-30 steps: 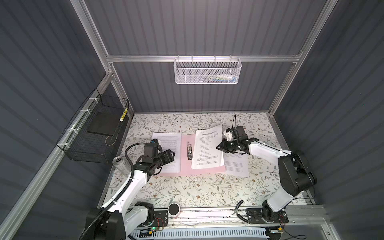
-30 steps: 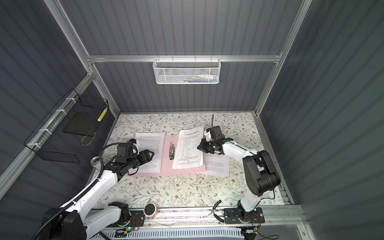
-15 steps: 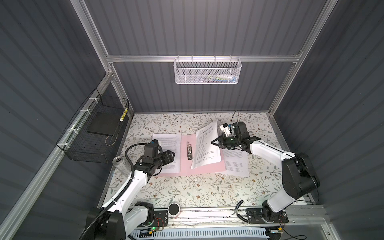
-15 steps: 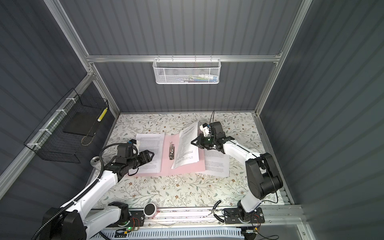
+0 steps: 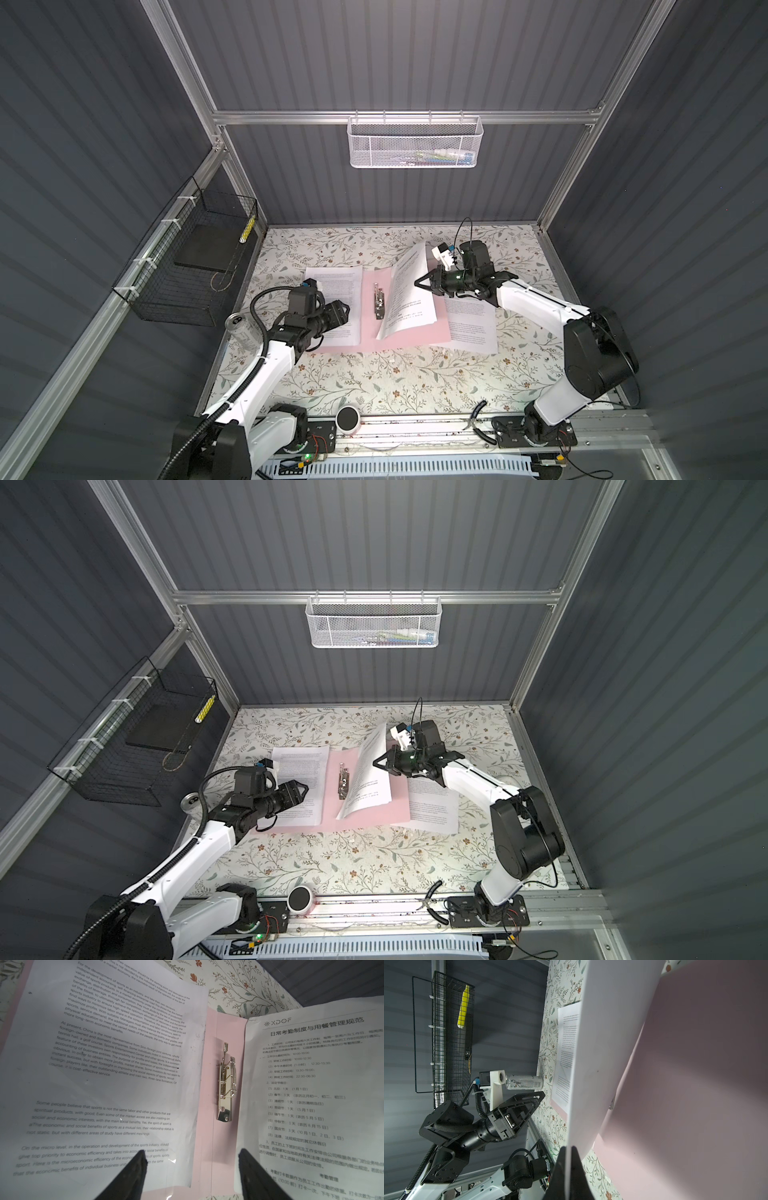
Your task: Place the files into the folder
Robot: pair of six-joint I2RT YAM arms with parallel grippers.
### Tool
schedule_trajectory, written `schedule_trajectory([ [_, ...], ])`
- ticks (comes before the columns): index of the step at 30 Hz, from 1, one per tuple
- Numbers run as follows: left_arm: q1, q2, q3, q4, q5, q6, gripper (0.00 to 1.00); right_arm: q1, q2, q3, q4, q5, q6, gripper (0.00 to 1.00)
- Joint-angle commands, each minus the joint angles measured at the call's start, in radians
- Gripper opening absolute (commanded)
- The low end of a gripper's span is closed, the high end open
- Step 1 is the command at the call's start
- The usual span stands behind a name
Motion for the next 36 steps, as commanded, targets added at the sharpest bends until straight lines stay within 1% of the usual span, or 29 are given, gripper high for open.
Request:
schedule_trajectory([
  [1,-0.003,0.001,-0.002,0.002,0.006,0.017,0.71,0.010,-0.010,0.031,0.018,-0.023,-0.009,0.00],
  [14,-0.003,0.007,-0.006,0.008,0.006,0.019,0.71,0.051,-0.013,0.087,-0.014,-0.019,-0.069,0.00],
  [19,-0.003,0.011,-0.009,0.009,0.006,0.019,0.71,0.059,-0.008,0.096,-0.055,0.011,-0.117,0.00],
  [21,-0.003,0.008,-0.013,0.011,0.005,0.017,0.71,0.052,0.009,0.086,-0.088,0.060,-0.153,0.00],
  [24,-0.003,0.005,-0.016,0.011,0.006,0.019,0.71,0.035,0.032,0.041,-0.082,0.136,-0.179,0.00],
  [29,-0.003,0.002,-0.016,0.009,0.000,0.023,0.71,0.000,0.048,-0.011,-0.054,0.157,-0.195,0.00],
  [32,-0.003,0.015,-0.017,0.020,0.002,0.023,0.70,-0.027,0.093,0.007,-0.111,0.142,-0.230,0.00],
  [36,-0.003,0.024,-0.023,0.029,0.003,0.024,0.70,-0.046,0.101,-0.004,-0.135,0.156,-0.263,0.00],
])
